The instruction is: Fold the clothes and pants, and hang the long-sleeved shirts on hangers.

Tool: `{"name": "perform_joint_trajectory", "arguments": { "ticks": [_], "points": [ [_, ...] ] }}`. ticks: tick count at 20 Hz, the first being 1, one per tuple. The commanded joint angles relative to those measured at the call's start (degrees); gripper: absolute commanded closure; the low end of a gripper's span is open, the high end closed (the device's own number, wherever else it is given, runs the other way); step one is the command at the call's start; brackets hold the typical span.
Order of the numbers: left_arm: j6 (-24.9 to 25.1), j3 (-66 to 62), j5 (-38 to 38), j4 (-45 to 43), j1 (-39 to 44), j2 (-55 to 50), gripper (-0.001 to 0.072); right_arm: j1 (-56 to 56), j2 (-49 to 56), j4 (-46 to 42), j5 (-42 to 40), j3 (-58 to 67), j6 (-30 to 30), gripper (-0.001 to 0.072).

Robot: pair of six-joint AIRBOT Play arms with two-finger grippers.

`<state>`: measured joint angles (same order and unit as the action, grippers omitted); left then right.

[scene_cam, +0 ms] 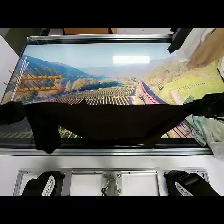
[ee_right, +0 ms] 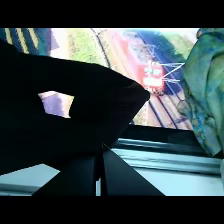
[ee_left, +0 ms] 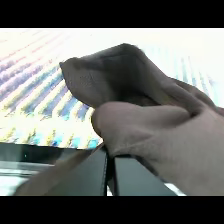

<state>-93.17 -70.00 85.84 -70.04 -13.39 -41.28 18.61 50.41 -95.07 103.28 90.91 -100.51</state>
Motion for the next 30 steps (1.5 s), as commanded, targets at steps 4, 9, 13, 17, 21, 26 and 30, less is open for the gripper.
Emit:
{"name": "perform_joint_trajectory", "arguments": {
  "ticks": [4,9,13,17,21,26,30],
  "points": [
    [-0.55,-3.32,-12.46,-0.98,9.55,-30.84,0.0577,0.04,3.32,11.13,-19.56,-13.09,-2.99,0.0695],
    [-4.0,-17.68,-13.11,-0.63,18.4,-41.92,0.0083,0.04,10.86,11.1,-29.68,-13.42,-3.21,0.0695],
    [-8.55,-17.18,-15.89,-6.97,31.78,-34.34,0.0083,0.04,12.76,11.13,-32.63,-13.42,-4.74,0.0695],
    [-22.86,-5.03,-25.77,-18.4,51.25,-26.51,0.0082,0.04,12.72,11.32,-34.29,-13.42,-6.27,0.0694],
    [-29.18,2.32,-39.17,-19.04,65.24,-26.36,0.01,0.04,12.7,11.37,-34.25,-13.42,-6.27,0.0694],
    [-30.32,-1.38,-38.77,-18.91,66.18,-36.85,0.01,0.04,12.17,11.37,-33.38,-13.42,-6.25,0.0694],
    [-30.23,-7.17,-37.31,-18.97,65.42,-43.65,0.0099,0.04,12.09,11.34,-32.7,-13.44,-6.23,0.0694]
  ]
}}
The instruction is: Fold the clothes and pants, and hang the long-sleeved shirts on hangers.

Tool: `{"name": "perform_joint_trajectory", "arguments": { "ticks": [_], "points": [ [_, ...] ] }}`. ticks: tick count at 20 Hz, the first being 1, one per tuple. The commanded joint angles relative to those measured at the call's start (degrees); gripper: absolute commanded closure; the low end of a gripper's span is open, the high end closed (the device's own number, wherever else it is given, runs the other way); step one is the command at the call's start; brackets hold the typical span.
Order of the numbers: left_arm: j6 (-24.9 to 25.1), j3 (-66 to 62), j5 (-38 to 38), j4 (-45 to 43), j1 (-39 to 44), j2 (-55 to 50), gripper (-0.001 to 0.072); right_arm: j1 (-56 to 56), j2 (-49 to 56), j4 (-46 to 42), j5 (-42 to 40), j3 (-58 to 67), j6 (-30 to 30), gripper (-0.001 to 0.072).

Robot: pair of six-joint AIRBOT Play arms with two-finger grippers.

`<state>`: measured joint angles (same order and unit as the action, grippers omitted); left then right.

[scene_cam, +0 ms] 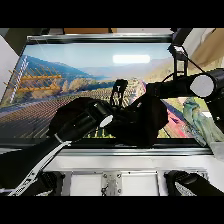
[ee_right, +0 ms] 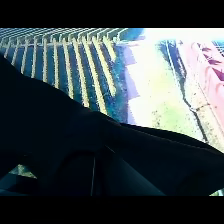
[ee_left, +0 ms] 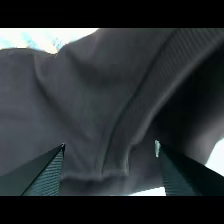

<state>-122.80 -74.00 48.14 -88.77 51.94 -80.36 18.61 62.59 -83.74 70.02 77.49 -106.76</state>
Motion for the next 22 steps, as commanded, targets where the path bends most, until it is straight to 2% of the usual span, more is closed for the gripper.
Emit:
{"name": "perform_joint_trajectory", "arguments": {
  "ticks": [1,4,7,12,16,17,18,20,22],
  "points": [
    [-0.39,-4.04,1.07,-0.39,0.04,-5.88,0.0099,0.04,-0.09,0.02,0.55,-0.02,0.02,0.0694],
    [-0.48,-5.03,6.45,-8.11,-0.17,-8.7,0.01,0.04,-0.15,0.0,1.2,-0.02,0.07,0.0694],
    [-3.26,-4.96,11.28,-13.53,-3.37,-8.92,0.01,0.04,-0.33,-0.04,1.42,-0.02,0.44,0.0694],
    [-3.23,-4.96,11.37,-9.84,-10.84,-8.63,0.01,0.07,-0.39,-0.2,2.45,-0.22,0.46,0.0694],
    [-2.71,-4.96,7.23,-6.6,-12.09,-8.63,0.0109,0.04,-0.24,-0.22,2.43,-1.73,0.46,0.0694],
    [-2.29,-5.03,6.91,-6.62,-12.09,-8.61,0.041,0.04,-0.24,-0.5,2.43,-2.4,0.76,0.0694],
    [-0.37,-5.53,7.26,-6.6,-12.17,-8.5,0.0672,0.04,-0.24,-1.57,2.43,-2.67,2.25,0.0694],
    [4.5,-8.81,10.91,-7.61,-12.66,-6.62,0.0683,-0.61,-0.81,-4.7,2.62,-2.19,4.92,0.0694],
    [8.04,-14.49,15.23,-7.41,-13.7,-2.27,0.0682,-2.64,-1.25,-5.92,6.86,1.4,6.97,0.0695]
  ]
}}
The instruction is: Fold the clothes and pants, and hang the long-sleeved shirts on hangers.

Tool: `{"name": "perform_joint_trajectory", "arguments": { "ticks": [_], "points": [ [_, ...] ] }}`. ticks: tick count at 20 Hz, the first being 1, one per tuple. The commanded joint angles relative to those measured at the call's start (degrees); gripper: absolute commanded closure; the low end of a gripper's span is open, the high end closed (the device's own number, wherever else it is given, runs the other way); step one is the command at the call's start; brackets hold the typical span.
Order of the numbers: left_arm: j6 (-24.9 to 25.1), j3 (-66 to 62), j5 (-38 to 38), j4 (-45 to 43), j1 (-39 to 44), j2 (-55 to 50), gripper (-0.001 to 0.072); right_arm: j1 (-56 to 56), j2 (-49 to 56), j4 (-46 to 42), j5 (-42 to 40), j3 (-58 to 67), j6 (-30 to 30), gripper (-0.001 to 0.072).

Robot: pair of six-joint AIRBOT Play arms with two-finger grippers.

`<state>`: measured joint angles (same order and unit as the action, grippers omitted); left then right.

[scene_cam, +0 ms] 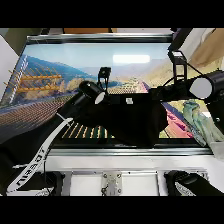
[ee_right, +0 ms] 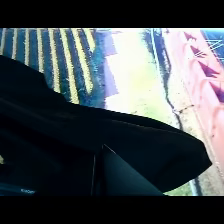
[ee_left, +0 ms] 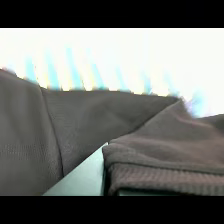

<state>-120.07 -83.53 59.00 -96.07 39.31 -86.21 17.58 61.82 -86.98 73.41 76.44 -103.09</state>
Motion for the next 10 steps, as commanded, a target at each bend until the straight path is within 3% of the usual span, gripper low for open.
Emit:
{"name": "perform_joint_trajectory", "arguments": {
  "ticks": [1,3,6,10],
  "points": [
    [7.08,-7.96,6.36,0.37,-0.85,6.38,0.0682,-2.23,-0.48,-2.82,6.75,4.92,4.26,0.0695],
    [10.49,-12.09,12.09,0.31,1.36,11.61,0.0683,-2.36,-1.07,-2.73,13.99,9.2,5.05,0.0694],
    [10.69,-11.19,22.8,0.33,6.64,18.12,0.0682,-0.63,-4.26,-2.8,21.77,9.77,4.02,0.0695],
    [2.19,1.49,29.22,5.46,15.21,26.05,0.0682,4.33,-9.22,-2.8,29.29,7.19,0.74,0.0694]
  ]
}}
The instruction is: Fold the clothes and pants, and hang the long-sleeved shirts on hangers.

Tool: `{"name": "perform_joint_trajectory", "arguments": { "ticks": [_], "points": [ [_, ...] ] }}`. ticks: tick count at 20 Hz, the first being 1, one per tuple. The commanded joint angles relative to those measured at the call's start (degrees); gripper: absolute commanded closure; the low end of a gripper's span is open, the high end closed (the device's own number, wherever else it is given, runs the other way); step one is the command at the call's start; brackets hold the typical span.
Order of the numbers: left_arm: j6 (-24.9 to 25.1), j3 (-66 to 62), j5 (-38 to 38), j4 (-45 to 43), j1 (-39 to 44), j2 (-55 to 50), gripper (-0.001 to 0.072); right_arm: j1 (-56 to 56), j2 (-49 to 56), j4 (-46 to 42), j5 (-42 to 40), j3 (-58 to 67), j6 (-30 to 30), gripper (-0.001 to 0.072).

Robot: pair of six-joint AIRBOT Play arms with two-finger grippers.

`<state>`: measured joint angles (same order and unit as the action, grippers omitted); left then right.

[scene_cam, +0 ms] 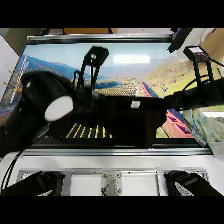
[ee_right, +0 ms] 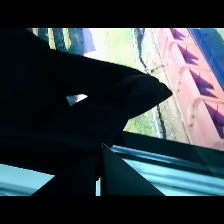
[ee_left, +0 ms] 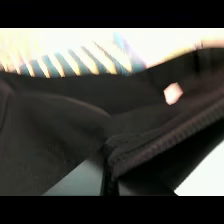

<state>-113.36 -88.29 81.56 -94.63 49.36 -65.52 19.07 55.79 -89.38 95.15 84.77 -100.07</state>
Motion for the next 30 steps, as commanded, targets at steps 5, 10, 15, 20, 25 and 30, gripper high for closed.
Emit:
{"name": "perform_joint_trajectory", "arguments": {
  "ticks": [5,10,15,20,25,30],
  "points": [
    [-6.32,14.16,2.03,14.45,8.85,5.81,0.0683,7.82,-7.34,-0.44,10.1,-5.92,-7.39,0.0695],
    [-0.63,10.08,-3.74,11.8,-6.08,-4.22,0.0683,7.8,-2.21,-2.58,0.22,-6.03,-7.32,0.0694],
    [5.99,12.39,-6.95,17.88,-12.31,-11.82,0.0683,7.87,6.36,-2.89,-4.63,-6.23,-7.3,0.0695],
    [8.2,18.53,-7.56,20.94,-11.19,-11.5,0.0682,7.93,7.91,-2.93,-4.76,-7.48,-7.13,0.0694],
    [11.1,18.12,-8.09,21.27,-9.25,-10.62,0.0021,7.93,7.91,-2.91,-4.74,-7.5,-7.15,0.0694],
    [11.15,9.77,-7.65,21.27,-11.61,-5.57,0.002,7.93,7.93,-2.91,-4.76,-7.5,-7.13,0.0692]
  ]
}}
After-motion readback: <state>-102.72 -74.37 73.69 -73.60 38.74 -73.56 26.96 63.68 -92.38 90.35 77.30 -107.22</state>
